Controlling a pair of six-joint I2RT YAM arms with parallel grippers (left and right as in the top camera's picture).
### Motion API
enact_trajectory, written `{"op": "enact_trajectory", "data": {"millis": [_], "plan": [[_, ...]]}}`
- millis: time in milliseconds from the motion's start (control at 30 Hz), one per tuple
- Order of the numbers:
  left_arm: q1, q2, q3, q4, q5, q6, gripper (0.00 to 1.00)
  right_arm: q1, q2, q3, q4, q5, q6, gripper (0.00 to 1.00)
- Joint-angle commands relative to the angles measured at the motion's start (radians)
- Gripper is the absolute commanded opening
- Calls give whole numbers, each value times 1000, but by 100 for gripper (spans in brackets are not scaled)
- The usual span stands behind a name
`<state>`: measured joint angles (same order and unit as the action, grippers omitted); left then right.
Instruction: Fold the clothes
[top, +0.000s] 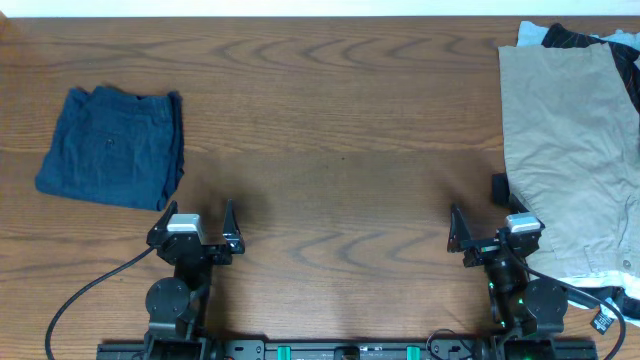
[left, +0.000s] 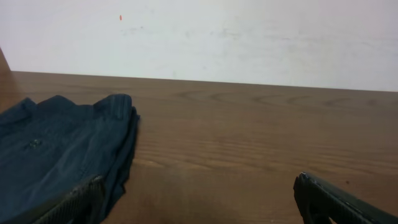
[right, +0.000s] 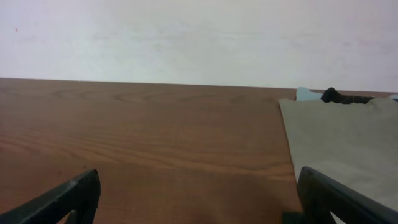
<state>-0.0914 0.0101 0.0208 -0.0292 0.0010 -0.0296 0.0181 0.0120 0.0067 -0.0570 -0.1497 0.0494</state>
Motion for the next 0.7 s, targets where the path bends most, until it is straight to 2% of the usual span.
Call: {"op": "enact_trajectory", "data": {"millis": [0,200,367,667], "plan": [[7,-6,-17,-42,-8,-43,98,15,-5,-1,-3,-12,42,99],[7,8,6,-63,-8,-106,98,15,-2,6,-17,-11,43,99],[7,83,102,-167,36,-118,98,15,51,71,-101,21,43,99],[7,370,391,-428,97,-118,98,15,342,357,-303,52,39,99]]}}
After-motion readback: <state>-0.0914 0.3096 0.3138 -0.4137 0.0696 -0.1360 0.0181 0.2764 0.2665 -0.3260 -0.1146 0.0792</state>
